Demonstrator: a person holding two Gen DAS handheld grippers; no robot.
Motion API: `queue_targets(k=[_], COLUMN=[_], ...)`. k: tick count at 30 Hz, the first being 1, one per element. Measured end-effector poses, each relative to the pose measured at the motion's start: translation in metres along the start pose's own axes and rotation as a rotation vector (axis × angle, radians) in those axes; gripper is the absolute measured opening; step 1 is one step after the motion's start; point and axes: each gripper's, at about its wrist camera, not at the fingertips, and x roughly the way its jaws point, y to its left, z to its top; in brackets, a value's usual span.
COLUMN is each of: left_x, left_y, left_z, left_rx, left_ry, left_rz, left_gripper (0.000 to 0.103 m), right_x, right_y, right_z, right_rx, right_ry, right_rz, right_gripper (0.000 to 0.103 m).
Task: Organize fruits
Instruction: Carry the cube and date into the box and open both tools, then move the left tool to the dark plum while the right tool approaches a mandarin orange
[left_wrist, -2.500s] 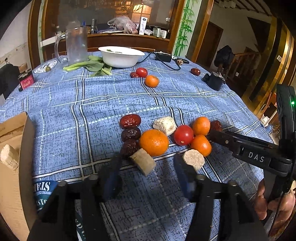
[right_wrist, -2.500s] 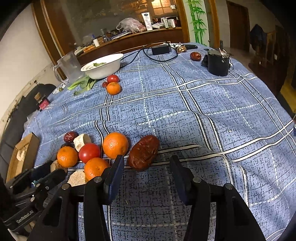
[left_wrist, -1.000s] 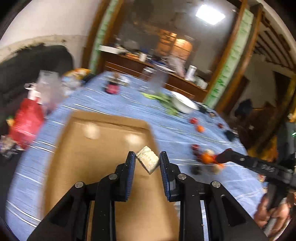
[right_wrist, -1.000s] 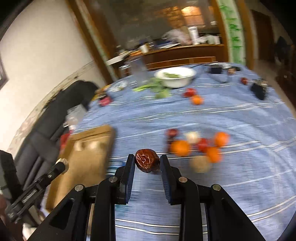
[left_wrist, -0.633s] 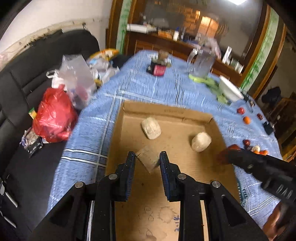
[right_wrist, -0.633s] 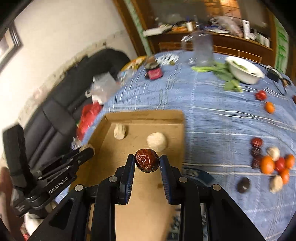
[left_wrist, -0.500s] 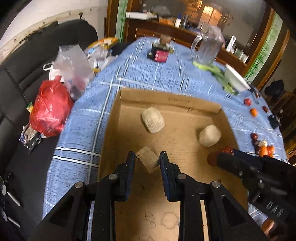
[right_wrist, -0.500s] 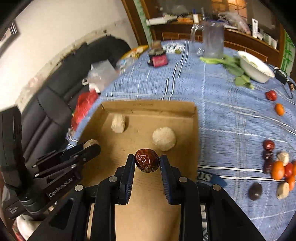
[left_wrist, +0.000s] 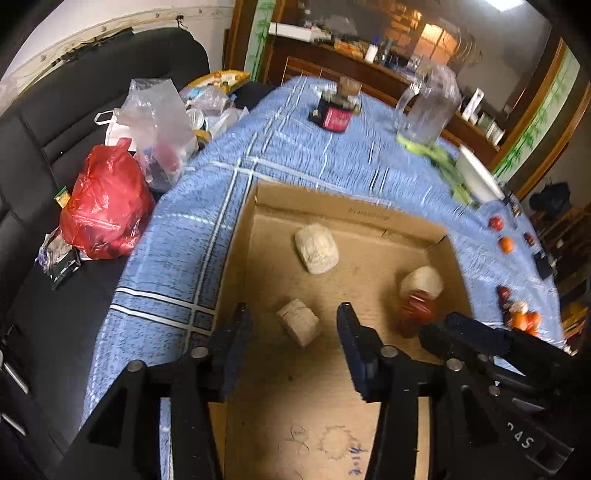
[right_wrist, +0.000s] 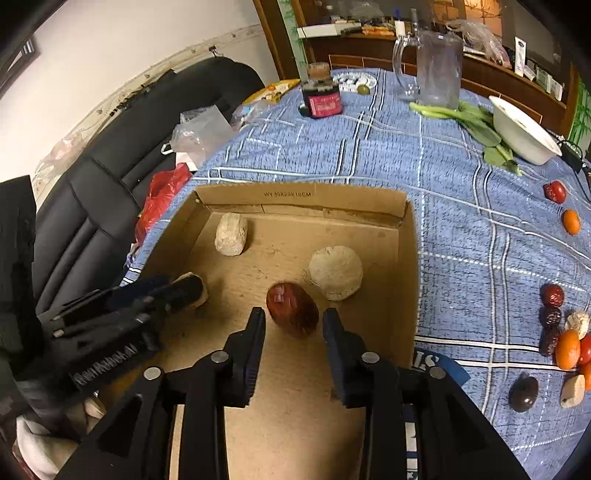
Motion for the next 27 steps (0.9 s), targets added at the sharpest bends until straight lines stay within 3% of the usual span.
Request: queue_targets(k=[6, 11, 16, 21, 27], left_x=[-0.06, -0.094, -0.1, -0.092, -0.078], left_y=[-0.004, -0.023, -0.07, -0.124, -0.177], left_z=[-0.016, -0.046, -0.071, -0.09, -0.111], left_rx=[-0.022, -0.02, 0.059, 0.176, 0.293], left_ry=[-0.109, -0.151, -0.122, -0.076, -0.032], left_rz=[-0.101, -0.215, -0.275, -0.272, -0.266], left_gripper=[0.066, 0.073, 0.073, 0.073, 0.074], right_x=[-0.056, -0.116, -0.162, -0.201, -0.225], right_y=[-0.012, -0.049, -0.111, -0.172, -0.212], right_z=[-0.012, -0.055, -0.099, -0.133, -0.164], right_rx=[-0.002, 0.064, 0.233, 0.381, 0.431], right_ry=[-0.114, -0.25, -0.332, -0.385, -0.408], right_rz=[-0.002, -0.037, -0.069, -0.131, -0.182], right_gripper=[0.057, 0.066, 0.067, 0.067, 0.069])
